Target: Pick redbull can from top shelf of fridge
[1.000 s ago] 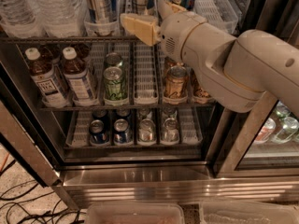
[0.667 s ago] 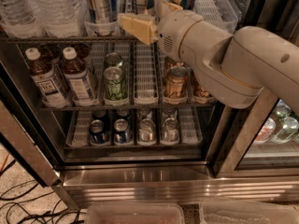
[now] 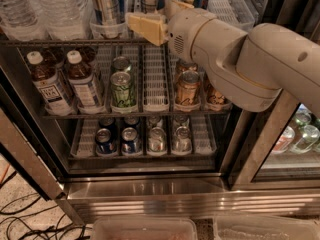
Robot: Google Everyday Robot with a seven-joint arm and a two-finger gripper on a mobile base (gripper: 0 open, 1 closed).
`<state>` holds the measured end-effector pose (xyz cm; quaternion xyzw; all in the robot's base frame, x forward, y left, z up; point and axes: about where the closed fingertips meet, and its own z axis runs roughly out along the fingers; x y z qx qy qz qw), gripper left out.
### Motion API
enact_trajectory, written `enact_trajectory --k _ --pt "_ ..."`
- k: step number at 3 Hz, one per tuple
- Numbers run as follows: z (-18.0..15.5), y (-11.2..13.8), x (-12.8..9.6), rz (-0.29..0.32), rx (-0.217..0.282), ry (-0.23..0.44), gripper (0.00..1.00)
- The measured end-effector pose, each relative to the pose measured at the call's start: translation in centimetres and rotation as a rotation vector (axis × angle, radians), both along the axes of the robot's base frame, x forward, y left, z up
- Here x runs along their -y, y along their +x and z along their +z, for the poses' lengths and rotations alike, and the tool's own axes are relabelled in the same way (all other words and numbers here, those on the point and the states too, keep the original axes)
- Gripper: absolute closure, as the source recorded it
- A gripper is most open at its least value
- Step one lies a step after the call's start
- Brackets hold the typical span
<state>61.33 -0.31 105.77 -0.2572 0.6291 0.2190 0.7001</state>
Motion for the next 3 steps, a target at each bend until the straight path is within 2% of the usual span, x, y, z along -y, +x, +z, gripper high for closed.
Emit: enact_trajectory --k 3 --pt "0.18 1.21 -0.12 0.005 -0.013 -0.007 0.30"
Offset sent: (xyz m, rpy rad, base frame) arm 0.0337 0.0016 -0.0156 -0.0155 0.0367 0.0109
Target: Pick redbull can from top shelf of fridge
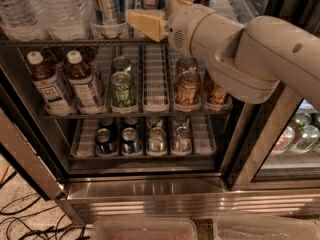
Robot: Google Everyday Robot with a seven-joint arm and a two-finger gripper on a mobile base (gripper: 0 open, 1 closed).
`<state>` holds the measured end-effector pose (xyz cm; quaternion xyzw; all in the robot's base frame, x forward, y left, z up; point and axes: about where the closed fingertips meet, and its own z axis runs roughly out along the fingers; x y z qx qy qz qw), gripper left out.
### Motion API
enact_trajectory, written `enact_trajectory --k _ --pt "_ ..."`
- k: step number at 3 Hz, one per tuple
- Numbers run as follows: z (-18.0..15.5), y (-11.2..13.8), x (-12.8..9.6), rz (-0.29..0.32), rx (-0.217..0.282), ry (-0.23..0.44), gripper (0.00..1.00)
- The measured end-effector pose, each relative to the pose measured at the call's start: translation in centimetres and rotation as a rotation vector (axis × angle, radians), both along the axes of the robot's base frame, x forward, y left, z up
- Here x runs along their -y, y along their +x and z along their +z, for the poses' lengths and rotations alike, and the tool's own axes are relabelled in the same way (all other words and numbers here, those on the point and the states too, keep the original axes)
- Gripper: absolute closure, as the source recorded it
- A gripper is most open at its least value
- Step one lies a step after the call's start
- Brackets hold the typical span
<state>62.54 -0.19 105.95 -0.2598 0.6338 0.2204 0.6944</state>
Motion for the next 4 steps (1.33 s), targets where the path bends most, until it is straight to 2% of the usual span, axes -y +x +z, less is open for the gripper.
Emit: enact_trajectory --k 1,3,4 --pt "0.00 0.00 0.00 0.000 0.000 0.000 0.49" --pt "0.01 0.00 -0.01 0.000 0.000 0.000 0.95" --pt "0.50 -0.37 -0.12 -0.002 0.018 -0.001 1.00"
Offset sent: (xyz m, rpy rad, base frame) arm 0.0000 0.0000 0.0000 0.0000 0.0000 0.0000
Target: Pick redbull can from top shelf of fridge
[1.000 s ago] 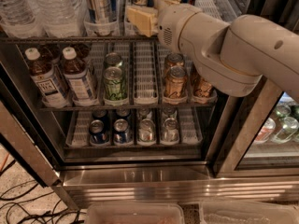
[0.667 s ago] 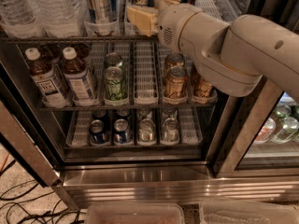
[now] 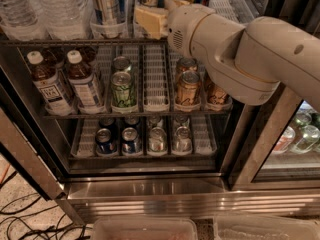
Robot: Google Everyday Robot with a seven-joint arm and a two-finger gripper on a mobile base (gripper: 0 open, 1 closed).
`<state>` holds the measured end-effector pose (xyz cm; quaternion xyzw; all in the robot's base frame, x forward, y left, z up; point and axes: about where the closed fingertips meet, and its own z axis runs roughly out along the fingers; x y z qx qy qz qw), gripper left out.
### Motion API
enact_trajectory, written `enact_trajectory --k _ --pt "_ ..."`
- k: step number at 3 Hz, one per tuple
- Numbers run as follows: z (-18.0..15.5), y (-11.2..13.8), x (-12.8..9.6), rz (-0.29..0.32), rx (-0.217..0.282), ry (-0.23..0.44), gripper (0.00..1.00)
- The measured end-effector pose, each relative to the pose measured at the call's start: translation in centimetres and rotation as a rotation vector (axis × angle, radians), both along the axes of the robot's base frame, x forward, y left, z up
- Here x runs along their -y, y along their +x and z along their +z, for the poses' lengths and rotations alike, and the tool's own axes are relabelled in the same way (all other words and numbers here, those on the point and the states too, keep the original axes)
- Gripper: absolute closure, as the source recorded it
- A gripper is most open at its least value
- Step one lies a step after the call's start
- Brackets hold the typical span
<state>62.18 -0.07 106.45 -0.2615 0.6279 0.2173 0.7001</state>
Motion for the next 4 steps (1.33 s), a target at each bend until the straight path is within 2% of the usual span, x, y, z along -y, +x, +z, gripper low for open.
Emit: enact_trajectory --k 4 --pt "2.4 -1.0 -1.1 0.007 0.070 -0.036 1.00"
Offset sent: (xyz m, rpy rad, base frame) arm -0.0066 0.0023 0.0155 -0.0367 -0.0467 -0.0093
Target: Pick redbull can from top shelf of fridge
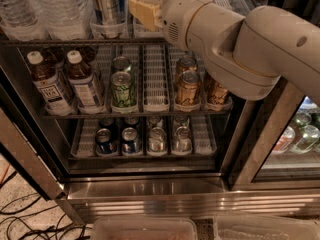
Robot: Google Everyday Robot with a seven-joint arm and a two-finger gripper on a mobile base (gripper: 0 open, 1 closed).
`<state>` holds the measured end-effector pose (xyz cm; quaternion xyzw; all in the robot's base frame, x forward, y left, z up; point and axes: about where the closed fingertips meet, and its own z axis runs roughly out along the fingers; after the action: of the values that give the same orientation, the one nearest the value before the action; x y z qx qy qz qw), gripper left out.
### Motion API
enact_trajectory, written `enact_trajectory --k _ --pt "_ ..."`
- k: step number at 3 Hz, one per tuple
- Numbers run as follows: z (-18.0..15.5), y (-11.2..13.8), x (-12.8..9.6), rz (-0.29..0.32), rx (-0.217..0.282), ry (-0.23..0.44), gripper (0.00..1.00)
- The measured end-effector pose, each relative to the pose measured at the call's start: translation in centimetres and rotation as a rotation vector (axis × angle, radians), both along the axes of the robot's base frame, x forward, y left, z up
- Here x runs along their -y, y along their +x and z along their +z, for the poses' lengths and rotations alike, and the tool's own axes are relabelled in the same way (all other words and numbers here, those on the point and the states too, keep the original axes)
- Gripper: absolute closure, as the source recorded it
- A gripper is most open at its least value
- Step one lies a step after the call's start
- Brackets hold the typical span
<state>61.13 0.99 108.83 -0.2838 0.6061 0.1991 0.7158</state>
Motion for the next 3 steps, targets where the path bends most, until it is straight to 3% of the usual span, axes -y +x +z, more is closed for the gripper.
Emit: enact_trajectory --k 3 --pt "1.4 -1.9 -0.8 0.001 0.050 -0.024 1.00"
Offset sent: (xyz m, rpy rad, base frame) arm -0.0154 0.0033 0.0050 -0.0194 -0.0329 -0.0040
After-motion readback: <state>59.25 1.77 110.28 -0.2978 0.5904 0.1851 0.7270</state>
